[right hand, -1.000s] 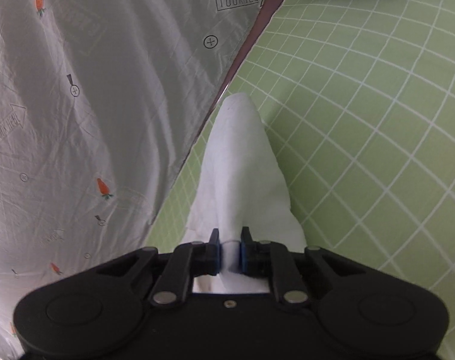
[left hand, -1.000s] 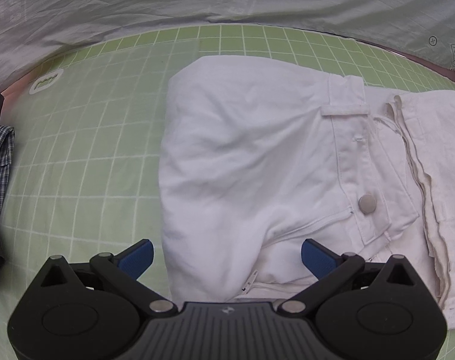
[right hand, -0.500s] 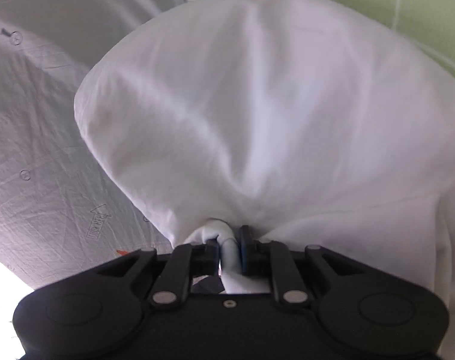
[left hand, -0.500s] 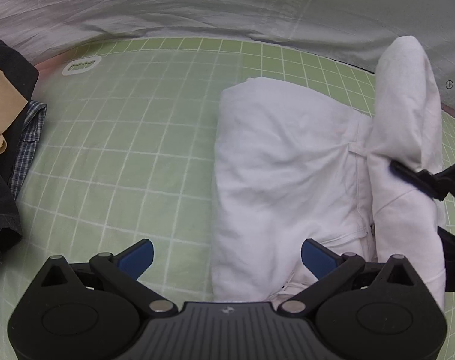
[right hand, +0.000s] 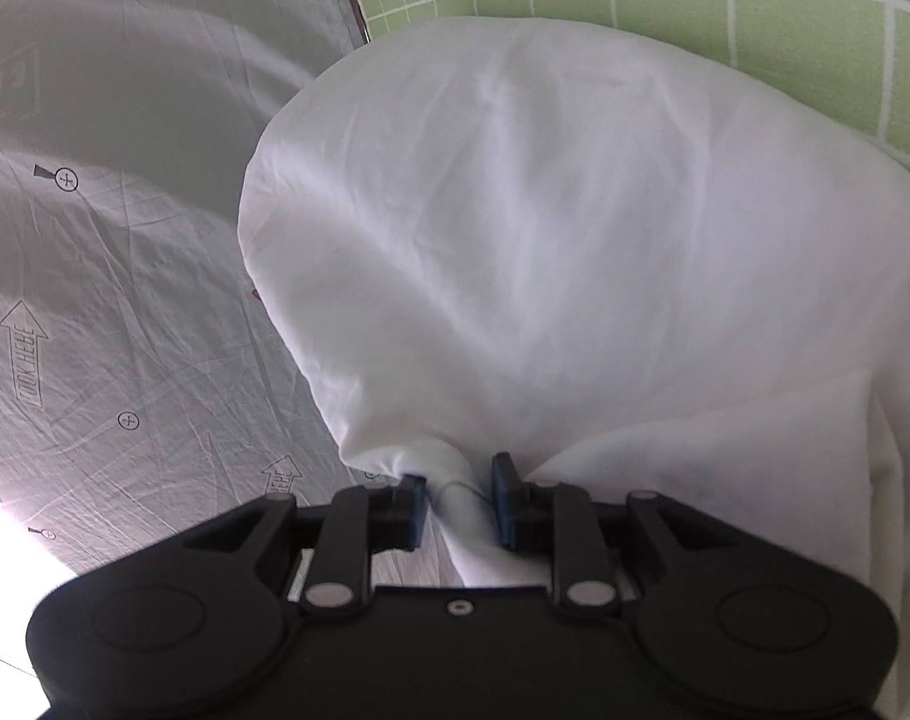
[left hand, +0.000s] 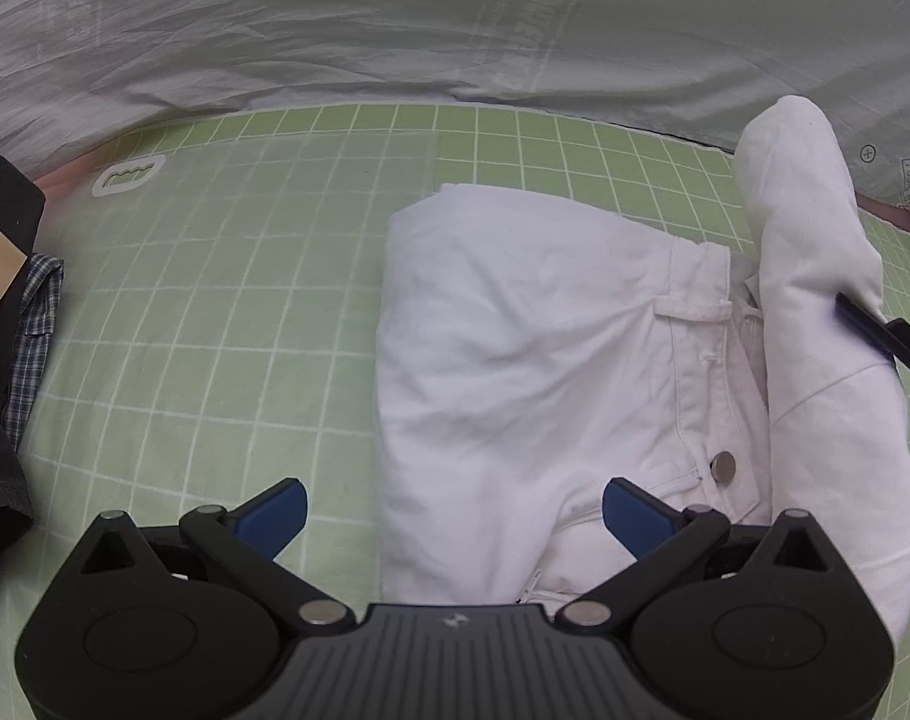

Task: Fold clothes

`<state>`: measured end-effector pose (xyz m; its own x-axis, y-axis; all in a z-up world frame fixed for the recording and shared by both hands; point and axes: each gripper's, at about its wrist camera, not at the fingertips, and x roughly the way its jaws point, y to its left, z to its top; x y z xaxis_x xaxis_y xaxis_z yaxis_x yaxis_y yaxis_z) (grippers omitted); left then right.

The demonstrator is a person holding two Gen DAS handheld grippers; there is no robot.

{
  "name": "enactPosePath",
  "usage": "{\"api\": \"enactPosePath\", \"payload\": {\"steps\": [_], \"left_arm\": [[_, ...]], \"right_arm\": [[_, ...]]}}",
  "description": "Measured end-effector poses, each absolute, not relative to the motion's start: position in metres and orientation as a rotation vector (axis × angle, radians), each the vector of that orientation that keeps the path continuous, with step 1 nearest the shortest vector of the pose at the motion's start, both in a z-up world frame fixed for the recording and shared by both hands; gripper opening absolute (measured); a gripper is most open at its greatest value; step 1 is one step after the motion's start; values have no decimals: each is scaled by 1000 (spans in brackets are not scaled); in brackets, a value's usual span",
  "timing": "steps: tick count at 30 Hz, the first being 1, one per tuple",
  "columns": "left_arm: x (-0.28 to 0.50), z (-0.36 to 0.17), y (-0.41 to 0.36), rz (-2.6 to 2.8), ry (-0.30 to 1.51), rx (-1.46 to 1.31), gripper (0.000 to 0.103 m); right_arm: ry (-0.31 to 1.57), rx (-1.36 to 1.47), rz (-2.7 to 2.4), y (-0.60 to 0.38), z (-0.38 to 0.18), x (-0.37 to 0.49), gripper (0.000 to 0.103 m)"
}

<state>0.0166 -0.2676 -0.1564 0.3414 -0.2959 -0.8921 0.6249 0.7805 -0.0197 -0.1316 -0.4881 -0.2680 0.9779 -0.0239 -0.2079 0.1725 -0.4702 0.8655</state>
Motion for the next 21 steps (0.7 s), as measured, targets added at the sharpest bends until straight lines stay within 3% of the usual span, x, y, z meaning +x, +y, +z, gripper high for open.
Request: {"api": "enactPosePath", "payload": {"steps": [2,3,5,6,10,17,19,21], "left_arm": [[15,-155,-269,-621,1058,360,103],[14,-154,-269,-623,1055,362,103],[14,-155,-268,-618,1057,360,103],[14,-155,-268,-616,1058,359,103],[15,-156,-266,-609,1070,340,103],[12,-152,-276,-635,1044,371,103],[12,-152,-284,-642,1040,389,103],[11,-154,-292,-651,1037,408,103]], "right_arm": [[142,2003,-249,-485,-260,-128,27],[163,1965,-262,-485,-254,-126,35],[190,1847,-268,-490,-232,-123,73],[179,1815,-245,-488,-223,-121,103],[207,1713,-291,-488,-199,-119,102],[116,1801,-522,-522,-218,-173,103],[196,1656,-671,-527,-220,-199,103],[413,1350,-875,-534,-210,-208,103]]}}
